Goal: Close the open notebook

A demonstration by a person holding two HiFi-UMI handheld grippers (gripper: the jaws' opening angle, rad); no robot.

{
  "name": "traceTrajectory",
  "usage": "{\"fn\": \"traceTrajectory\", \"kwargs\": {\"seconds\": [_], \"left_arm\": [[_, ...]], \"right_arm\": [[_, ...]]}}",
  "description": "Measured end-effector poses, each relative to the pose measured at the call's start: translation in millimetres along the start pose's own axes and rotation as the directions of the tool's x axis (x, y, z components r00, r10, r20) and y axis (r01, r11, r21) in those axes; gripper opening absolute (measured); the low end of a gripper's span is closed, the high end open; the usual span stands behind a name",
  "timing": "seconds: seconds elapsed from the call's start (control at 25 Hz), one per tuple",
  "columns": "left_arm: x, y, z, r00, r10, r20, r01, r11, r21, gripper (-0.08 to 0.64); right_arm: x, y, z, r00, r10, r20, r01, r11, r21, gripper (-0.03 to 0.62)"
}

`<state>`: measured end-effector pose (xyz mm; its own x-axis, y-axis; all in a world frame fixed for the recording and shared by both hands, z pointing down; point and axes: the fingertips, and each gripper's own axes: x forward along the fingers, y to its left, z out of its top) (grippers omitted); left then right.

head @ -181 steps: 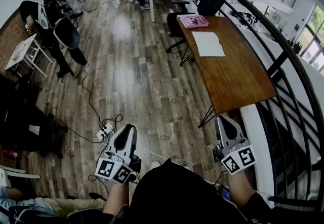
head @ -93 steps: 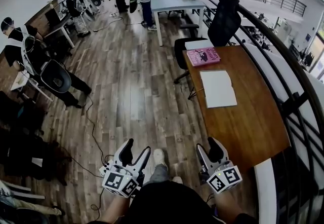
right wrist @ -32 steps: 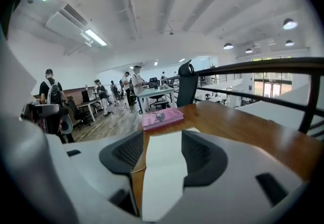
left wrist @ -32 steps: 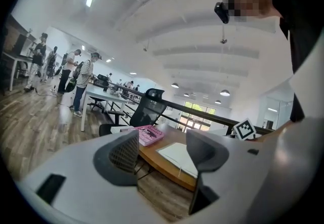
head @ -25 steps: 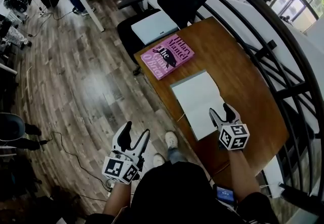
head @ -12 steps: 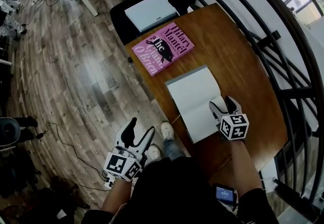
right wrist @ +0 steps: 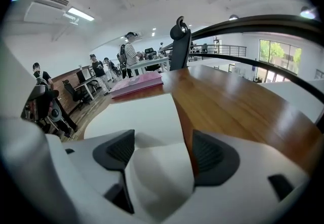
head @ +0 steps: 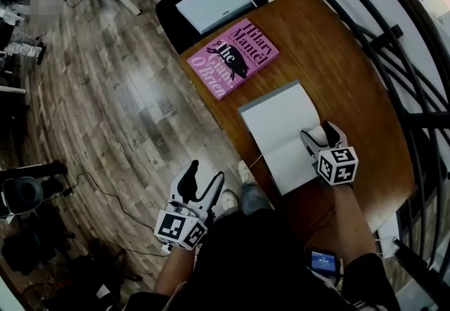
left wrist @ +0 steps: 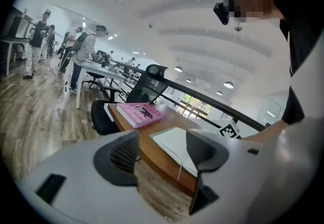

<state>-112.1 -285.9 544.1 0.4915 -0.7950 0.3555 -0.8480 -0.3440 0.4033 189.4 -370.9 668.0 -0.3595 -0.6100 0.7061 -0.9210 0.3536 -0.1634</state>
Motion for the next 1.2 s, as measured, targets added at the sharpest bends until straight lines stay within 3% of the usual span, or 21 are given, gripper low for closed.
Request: {"fn": "traceTrajectory", "kwargs": {"seconds": [0.28,0.64,1.2], "left_arm": [[-10,5,-6,1.0,0.016,-0.006,-0.017,1.0,-0.016,0.298],[-19,17,-9,1.0,0.017,-0.014,-0.017,1.0,-0.02,0.298],[-29,31,-13,0.999,0.037,-0.013,-0.038,0.999,-0.03,0.298]], "right_arm": [[7,5,-1,0.999,-0.033,0.005,0.034,0.994,-0.103,0.338],[6,9,-3,0.999,-0.05,0.017,0.052,0.99,-0.132,0.337],[12,59,-4,1.0,0.009,0.023,-0.003,0.972,-0.235,0.339]]}}
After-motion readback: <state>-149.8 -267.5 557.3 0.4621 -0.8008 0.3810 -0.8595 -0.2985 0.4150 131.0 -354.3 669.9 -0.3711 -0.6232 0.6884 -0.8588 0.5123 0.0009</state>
